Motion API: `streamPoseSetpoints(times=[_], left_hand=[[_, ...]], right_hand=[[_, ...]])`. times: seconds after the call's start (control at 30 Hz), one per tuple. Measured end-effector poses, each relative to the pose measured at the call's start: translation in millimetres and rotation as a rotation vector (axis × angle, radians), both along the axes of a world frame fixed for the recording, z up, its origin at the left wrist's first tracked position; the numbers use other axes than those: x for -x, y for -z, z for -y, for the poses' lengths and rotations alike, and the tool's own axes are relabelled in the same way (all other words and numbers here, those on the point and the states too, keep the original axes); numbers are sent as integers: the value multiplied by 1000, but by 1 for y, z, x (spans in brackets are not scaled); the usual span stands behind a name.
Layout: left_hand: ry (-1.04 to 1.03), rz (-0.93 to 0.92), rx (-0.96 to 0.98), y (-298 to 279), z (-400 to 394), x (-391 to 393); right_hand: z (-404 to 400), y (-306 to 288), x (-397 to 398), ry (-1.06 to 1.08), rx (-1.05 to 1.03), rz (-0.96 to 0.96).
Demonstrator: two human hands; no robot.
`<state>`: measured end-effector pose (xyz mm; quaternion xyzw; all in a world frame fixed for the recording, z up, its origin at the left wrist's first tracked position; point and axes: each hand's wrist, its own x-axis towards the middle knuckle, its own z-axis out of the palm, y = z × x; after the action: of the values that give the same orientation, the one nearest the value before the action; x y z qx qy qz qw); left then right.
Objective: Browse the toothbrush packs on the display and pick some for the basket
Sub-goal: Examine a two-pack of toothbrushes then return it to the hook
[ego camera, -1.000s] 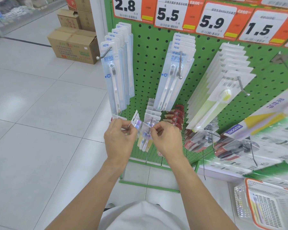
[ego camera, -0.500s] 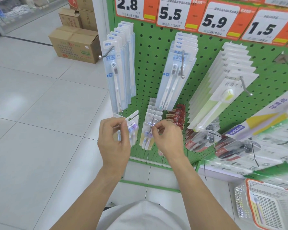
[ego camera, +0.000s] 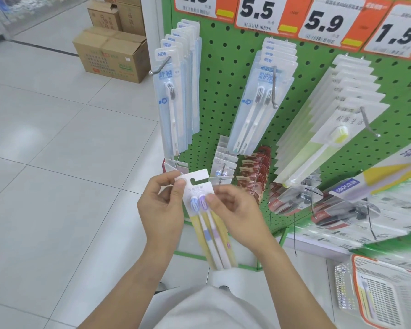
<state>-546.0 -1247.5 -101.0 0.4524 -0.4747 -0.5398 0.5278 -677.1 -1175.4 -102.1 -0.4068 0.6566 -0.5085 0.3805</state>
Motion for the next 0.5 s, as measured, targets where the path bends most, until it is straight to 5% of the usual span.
streamPoseSetpoints(times=[0.2, 0.5], left_hand=[[63, -57, -52, -7, -3, 5], [421, 125, -98, -4, -10, 5]], right_hand=[[-13, -2, 8, -58, 82, 299], [-21, -3, 9, 203, 98, 332]])
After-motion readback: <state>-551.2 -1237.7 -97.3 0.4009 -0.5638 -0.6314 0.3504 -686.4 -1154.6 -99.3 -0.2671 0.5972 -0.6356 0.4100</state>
